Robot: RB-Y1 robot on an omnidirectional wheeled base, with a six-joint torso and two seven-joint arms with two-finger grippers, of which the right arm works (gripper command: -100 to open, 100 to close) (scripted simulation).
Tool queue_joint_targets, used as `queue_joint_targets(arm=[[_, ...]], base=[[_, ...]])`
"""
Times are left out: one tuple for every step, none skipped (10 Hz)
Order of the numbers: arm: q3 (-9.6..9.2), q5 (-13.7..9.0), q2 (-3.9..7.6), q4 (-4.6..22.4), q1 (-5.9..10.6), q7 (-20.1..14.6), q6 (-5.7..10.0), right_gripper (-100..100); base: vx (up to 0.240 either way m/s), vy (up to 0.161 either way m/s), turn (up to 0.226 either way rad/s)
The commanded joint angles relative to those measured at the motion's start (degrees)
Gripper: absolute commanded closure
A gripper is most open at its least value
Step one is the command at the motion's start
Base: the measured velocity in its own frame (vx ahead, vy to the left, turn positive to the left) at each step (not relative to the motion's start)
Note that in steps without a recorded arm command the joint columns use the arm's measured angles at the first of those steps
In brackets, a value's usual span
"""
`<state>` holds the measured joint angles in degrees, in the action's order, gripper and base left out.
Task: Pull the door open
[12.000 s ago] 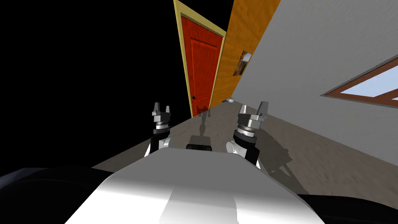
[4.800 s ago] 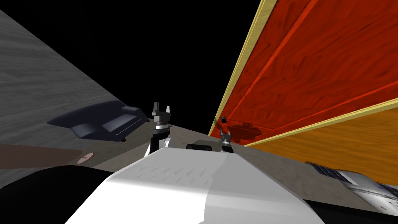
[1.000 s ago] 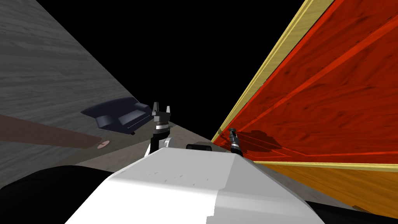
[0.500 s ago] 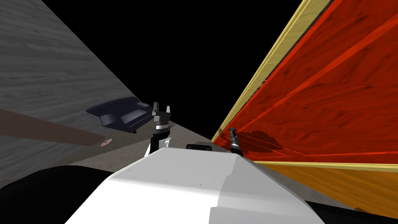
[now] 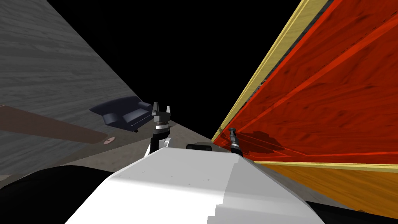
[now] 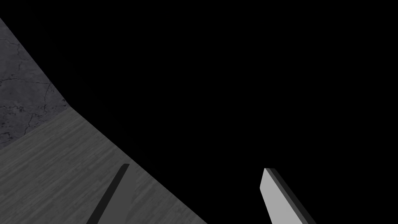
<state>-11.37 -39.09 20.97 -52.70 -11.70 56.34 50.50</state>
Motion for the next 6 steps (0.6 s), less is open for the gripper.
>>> queue_joint_targets(arm=[[-0.59,-0.3,-0.29,0.1,0.30,-2.9,-0.01,100],[-0.59,-0.3,-0.29,0.1,0.30,-3.2,-0.01,100],[-0.79,-0.7,-0.25,0.1,0.38,-5.3,0.05,100],[-0.79,-0.7,-0.25,0.1,0.38,-5.4,0.05,100],[-1.00,-1.1,-0.20,0.1,0.46,-7.7,0.11,100],[-1.23,-1.5,-0.16,0.1,0.55,-9.3,0.18,100]], base=[[-0.036,-0.007,0.019],[-0.029,-0.003,0.010],[-0.032,-0.004,0.029],[-0.026,-0.001,0.020],[-0.027,0.001,0.035],[-0.046,-0.007,0.042]])
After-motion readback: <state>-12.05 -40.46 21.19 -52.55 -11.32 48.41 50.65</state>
